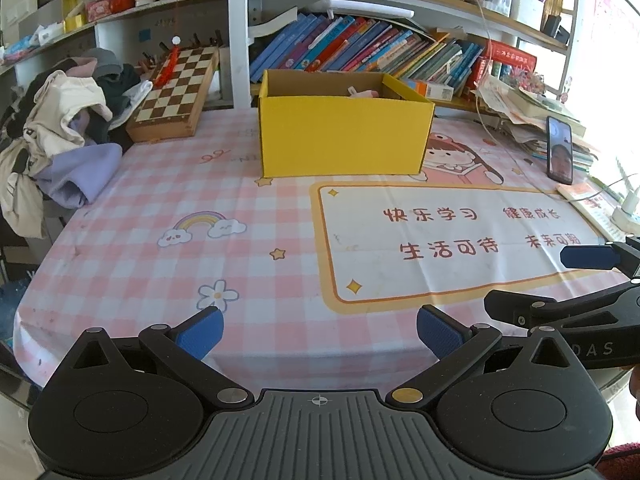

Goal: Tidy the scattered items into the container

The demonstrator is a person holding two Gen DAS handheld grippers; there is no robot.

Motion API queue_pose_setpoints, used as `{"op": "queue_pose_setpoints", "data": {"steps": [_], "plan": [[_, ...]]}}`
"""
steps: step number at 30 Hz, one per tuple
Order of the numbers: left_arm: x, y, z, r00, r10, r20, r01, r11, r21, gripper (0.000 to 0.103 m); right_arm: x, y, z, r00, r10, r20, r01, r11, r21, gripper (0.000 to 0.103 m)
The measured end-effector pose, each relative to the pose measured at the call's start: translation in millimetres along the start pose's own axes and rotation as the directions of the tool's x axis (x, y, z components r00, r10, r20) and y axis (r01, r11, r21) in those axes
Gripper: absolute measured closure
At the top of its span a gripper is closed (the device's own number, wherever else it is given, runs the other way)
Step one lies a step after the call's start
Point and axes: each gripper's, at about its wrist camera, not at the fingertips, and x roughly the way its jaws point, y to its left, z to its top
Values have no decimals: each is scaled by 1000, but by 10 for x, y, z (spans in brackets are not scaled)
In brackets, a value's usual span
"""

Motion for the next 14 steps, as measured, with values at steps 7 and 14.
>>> {"op": "queue_pose_setpoints", "data": {"steps": [7,14], "plan": [[-3,7,-8,1000,-11,4,11,1000,-14,0,15,5,-2,1000,4,-5,-4,1000,-3,2],[1,9,-6,1000,-15,14,16,1000,-22,0,38,9,-13,1000,4,-5,-4,1000,-5,2]]}}
